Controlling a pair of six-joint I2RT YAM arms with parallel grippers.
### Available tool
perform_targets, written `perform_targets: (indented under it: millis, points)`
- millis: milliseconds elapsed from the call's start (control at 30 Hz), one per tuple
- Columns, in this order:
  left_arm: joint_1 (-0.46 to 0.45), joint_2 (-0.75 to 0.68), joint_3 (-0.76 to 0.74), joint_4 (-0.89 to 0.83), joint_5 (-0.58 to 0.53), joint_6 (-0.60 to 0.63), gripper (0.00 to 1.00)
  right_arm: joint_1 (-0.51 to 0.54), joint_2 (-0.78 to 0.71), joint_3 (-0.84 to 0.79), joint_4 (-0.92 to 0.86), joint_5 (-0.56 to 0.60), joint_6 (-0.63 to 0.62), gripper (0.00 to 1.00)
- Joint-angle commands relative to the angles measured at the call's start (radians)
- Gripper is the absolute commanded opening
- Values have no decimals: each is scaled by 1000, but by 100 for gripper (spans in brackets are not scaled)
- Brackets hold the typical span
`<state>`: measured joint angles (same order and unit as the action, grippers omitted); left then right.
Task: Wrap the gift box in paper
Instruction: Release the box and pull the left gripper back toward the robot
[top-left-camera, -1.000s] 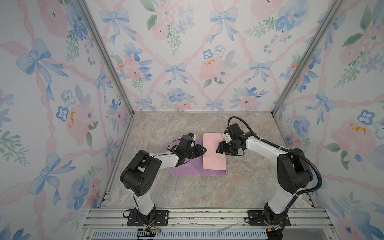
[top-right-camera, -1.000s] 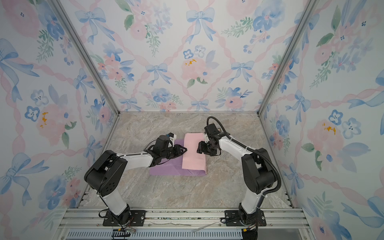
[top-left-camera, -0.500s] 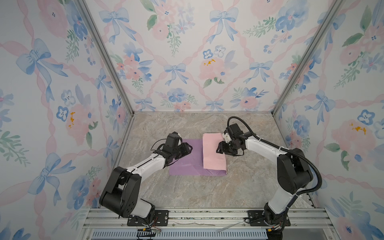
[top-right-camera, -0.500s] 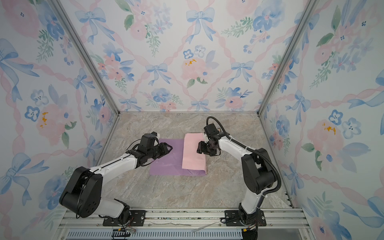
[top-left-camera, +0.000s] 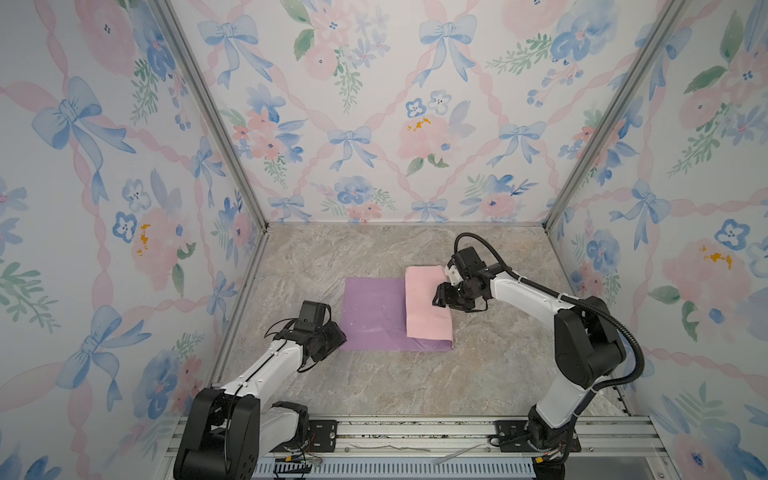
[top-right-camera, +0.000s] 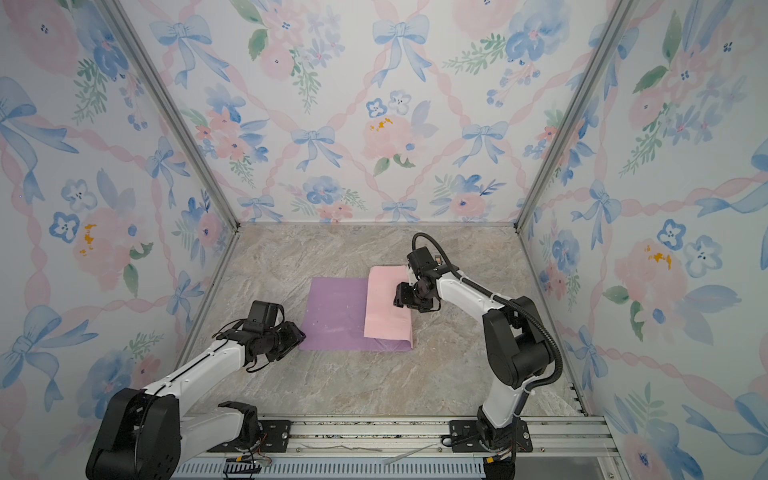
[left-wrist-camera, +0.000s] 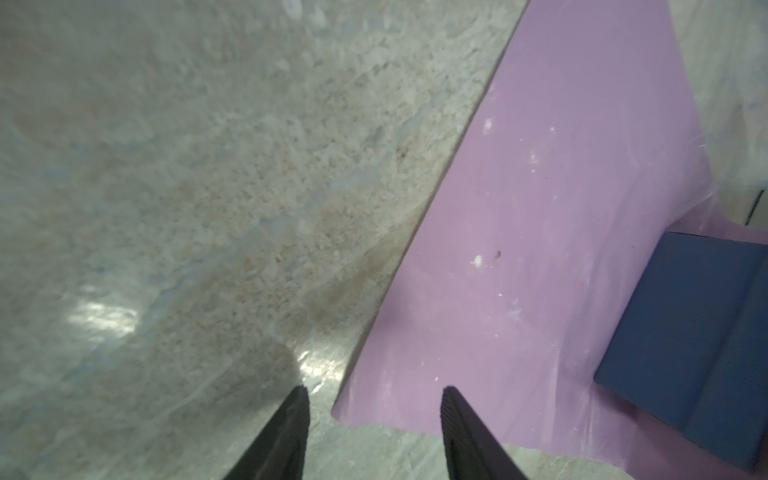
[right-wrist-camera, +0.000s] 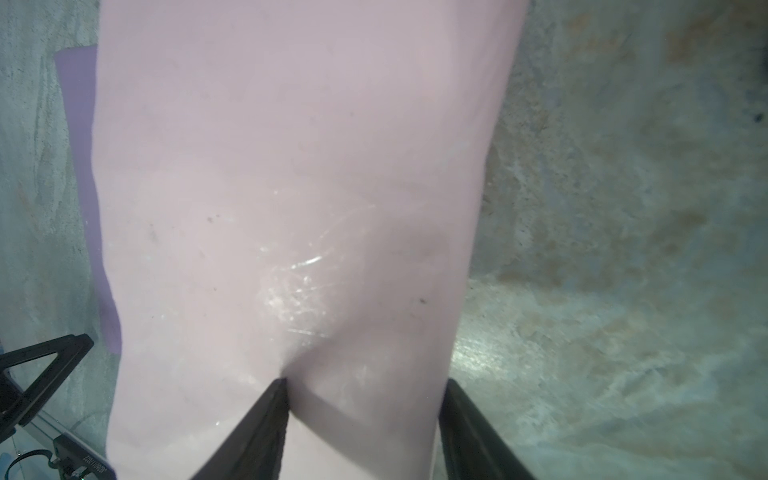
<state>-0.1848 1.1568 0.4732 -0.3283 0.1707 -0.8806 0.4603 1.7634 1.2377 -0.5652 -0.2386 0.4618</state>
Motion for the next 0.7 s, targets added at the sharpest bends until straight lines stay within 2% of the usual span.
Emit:
perform_targets:
  millis: [0,233,400,667]
  points:
    - [11,7,-15,-28,-7,-5,53,13,33,-24,-57,80,-22,59]
    - [10,80,-36,76,90,-1,46,13,29,-26,-54,79,-19,59]
    - [9,95,-59,199,169,-38,46,13,24,-29,-46,74,-16,59]
    - [6,91,-43,309,215,-69,49,20,27,-32,-36,68,-8,59]
